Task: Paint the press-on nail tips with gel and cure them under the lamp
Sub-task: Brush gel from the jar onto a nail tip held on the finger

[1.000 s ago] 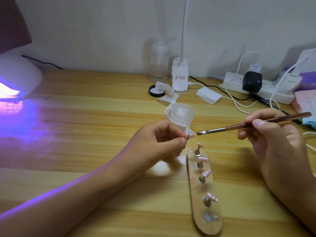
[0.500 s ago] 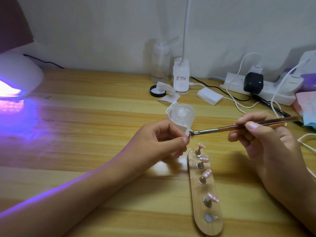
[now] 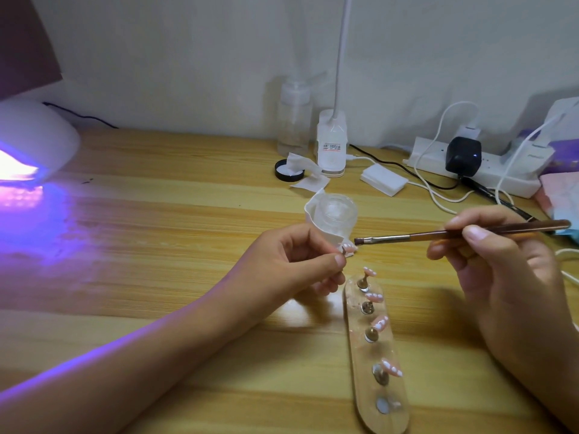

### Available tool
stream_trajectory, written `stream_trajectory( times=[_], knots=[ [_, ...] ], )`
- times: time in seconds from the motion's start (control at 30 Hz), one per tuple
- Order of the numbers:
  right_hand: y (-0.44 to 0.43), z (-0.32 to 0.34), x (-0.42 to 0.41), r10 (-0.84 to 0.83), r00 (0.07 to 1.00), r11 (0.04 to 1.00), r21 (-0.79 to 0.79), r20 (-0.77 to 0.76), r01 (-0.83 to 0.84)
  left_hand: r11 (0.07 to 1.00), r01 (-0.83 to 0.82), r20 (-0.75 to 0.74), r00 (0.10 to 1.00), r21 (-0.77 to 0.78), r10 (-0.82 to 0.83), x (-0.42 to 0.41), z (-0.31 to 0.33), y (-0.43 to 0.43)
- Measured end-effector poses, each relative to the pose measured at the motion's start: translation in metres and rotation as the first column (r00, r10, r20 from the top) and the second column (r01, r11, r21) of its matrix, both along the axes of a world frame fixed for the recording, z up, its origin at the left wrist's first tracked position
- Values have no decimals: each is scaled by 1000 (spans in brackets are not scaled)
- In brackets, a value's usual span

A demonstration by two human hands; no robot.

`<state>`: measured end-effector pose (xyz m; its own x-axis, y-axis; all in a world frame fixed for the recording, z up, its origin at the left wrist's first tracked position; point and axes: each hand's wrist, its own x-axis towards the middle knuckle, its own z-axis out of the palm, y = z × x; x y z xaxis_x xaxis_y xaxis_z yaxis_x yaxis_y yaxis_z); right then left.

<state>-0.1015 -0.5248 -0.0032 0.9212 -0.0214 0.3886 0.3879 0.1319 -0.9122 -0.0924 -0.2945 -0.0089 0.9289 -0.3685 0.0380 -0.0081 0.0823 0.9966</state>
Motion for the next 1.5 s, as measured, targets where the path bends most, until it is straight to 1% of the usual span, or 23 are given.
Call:
stream_trajectory(
  times=[0.13,0.27,0.43,0.63,0.7,0.77,0.87,0.93,1.0,1.1,1.27,1.5],
  knots=[
    [2,0,1,46,999,999,5,1,-46,1000,-11,1,1000,10,11,1,0,-1],
    [4,1,-1,45,999,999,-27,3,-45,1000,-9,-13,1000,10,9,0,1,-1],
    [4,2,-2,0,1000,996,-91,-26,-3,1000,-8,-13,1000,22,9,1,0,-1],
    [4,0,-2,-93,996,982,-164,-2,92,1000,4,16,1000,11,-4,2,-2,0],
    [1,-1,0,-125,992,983,-139,-12,122,1000,5,40,999,0,-5,2,-3,1],
    [-1,-1,2,-126,992,989,-76,-29,124,1000,8,64,998,0,-8,2,-3,1],
    [-2,1,3,-86,994,995,54,-68,89,999,-20,97,995,42,16,1,-3,0],
    [-1,2,4,-46,996,993,105,-80,55,998,-35,107,994,49,29,1,-3,0],
    [0,3,4,-7,997,993,116,-79,16,999,-21,124,992,24,18,2,-2,0],
    [1,1,3,22,997,994,108,-73,-14,999,-5,129,992,33,0,2,-3,0],
    [1,0,3,17,997,996,93,-74,-10,999,24,129,991,38,-29,2,-5,1],
    [1,-1,3,17,997,998,68,-70,-12,1000,9,102,995,26,-12,2,-6,1]
  ],
)
